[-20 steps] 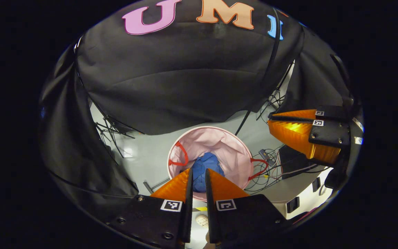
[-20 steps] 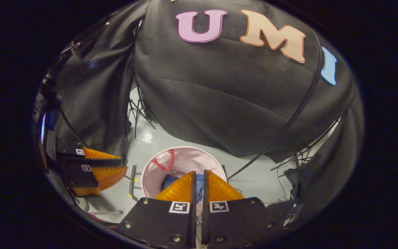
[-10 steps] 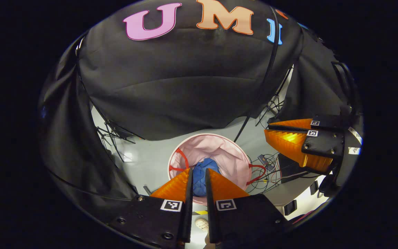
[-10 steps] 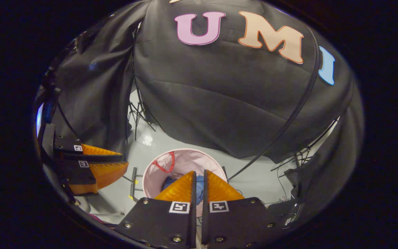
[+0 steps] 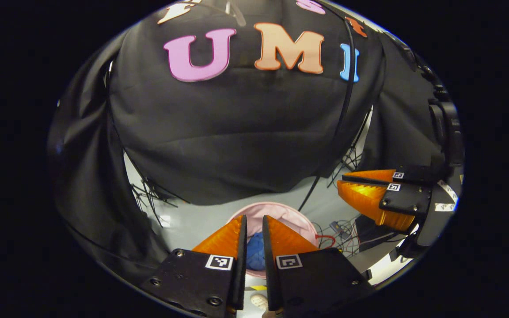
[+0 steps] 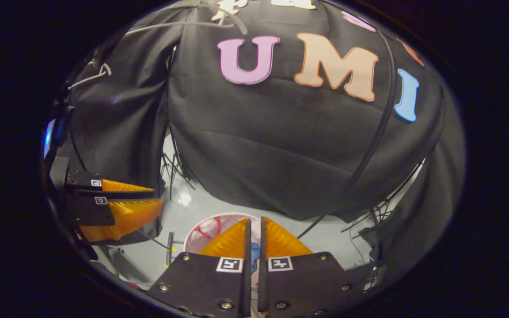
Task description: Grasp the clothes on the hanger with both hands and then place them into the laundry hamper below.
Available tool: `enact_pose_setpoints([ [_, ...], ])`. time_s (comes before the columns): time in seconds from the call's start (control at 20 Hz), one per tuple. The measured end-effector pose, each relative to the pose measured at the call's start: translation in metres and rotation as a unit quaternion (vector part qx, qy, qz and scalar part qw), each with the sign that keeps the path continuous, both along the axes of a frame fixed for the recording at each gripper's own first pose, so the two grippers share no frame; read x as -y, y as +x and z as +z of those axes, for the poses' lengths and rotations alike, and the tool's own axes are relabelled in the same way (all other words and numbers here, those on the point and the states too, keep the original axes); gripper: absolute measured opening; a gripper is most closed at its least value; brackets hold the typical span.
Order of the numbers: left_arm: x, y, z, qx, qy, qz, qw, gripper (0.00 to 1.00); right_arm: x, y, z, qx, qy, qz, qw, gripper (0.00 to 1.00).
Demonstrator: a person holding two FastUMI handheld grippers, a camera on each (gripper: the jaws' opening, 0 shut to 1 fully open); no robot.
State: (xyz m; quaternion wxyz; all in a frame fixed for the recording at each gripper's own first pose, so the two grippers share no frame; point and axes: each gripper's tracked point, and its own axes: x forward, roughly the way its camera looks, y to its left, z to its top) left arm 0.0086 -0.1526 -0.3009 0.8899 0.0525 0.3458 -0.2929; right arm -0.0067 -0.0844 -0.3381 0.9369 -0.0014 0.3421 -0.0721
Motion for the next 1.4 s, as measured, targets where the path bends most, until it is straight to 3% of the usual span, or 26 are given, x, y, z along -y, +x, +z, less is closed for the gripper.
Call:
enact_pose_setpoints([
  [0.35,0.002,0.030,0.123,0.120,-0.068,0.014,0.990,0.21,0.013,0.027,0.118,0.119,-0.020,-0.019,0.993,0.07],
  [0.8,-0.006,0.039,0.290,0.279,-0.148,0.021,0.948,0.21,0.027,0.019,0.270,0.261,-0.041,-0.042,0.964,0.06],
  [1.2,-0.011,0.018,0.363,0.343,-0.188,0.022,0.920,0.20,0.018,0.005,0.359,0.335,-0.040,-0.040,0.941,0.07],
  [1.4,-0.011,0.009,0.380,0.351,-0.197,0.028,0.915,0.20,0.019,0.000,0.383,0.358,-0.039,-0.045,0.932,0.06],
])
